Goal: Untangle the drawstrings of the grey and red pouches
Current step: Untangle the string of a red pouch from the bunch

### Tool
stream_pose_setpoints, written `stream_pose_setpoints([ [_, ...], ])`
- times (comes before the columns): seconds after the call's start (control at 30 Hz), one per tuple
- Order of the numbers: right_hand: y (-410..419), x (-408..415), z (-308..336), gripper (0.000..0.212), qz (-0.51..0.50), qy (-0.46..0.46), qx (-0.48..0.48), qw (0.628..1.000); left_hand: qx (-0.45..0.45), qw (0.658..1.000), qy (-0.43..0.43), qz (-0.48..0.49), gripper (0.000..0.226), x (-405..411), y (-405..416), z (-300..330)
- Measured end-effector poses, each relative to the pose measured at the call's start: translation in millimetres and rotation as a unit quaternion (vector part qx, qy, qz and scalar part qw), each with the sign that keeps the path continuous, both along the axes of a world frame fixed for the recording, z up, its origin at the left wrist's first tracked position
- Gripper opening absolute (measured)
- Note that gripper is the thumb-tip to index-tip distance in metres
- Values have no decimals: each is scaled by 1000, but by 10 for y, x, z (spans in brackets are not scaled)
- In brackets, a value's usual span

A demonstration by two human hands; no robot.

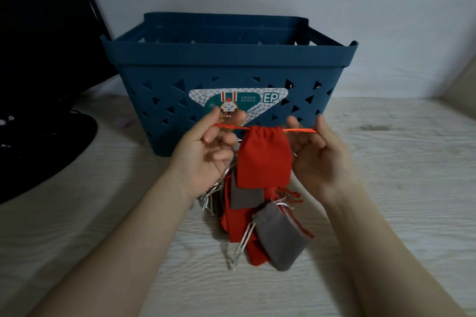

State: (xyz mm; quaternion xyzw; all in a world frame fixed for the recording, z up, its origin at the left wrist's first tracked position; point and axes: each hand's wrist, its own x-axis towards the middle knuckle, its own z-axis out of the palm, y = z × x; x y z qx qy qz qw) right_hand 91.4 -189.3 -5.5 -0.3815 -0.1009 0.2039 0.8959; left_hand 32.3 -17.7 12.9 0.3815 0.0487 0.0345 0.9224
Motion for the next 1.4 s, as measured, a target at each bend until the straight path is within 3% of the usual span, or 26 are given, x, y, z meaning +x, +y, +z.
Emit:
stream_pose_setpoints([
  [0.13, 113, -69, 69, 41, -21, 45, 152, 987, -83, 996, -19, -18, 39, 4, 16, -6],
  [0.27, 91, -35, 99, 40, -40, 37, 166, 985, -80, 996, -25, 5, 44, 20, 1, 7],
  [0.33, 85, -37, 73, 42, -47, 16, 101, 994, -66, 998, -19, 17, 49, 24, -46, 14],
  [0.4, 89, -61, 50, 42, -100, -90, -79, 988, -20, 999, -9, 37, 46, 17, -91, 27],
  [0.47, 129, -114, 39, 34, -164, -223, -268, 923, 56, 997, -14, 50, 38, -9, -137, 39],
  [0.5, 161, -127, 31, 28, -188, -261, -310, 895, 86, 995, -24, 50, 35, -21, -158, 48],
  [0.67, 241, -117, -53, 9, -174, -384, -313, 851, 181, 980, -54, 66, 31, -72, -190, 81],
  [0.83, 294, -106, -120, 12, -182, -471, -396, 767, 225, 968, -63, 90, 28, -72, -210, 49],
  [0.87, 299, -108, -108, 11, -191, -460, -404, 767, 221, 969, -69, 88, 25, -74, -230, 47],
  [0.9, 295, -116, -91, 11, -187, -426, -393, 793, 216, 970, -75, 85, 22, -74, -247, 40],
  [0.97, 266, -143, -35, 14, -155, -305, -307, 888, 226, 966, -84, 90, 23, -56, -268, -7],
  [1.0, 238, -146, -17, 15, -136, -247, -259, 924, 252, 959, -83, 97, 22, -39, -269, -45],
  [1.07, 196, -141, -11, 13, -101, -182, -201, 957, 347, 928, -73, 109, 8, -15, -265, -113],
  [1.13, 190, -146, -20, 13, -88, -181, -195, 960, 433, 894, -67, 92, 5, -16, -274, -162],
  [1.23, 212, -179, -15, 10, -112, -233, -238, 936, 476, 872, -90, 76, 13, -39, -297, -168],
  [1.4, 227, -205, 32, 11, -113, -240, -225, 937, 410, 905, -82, 79, 12, -27, -297, -154],
])
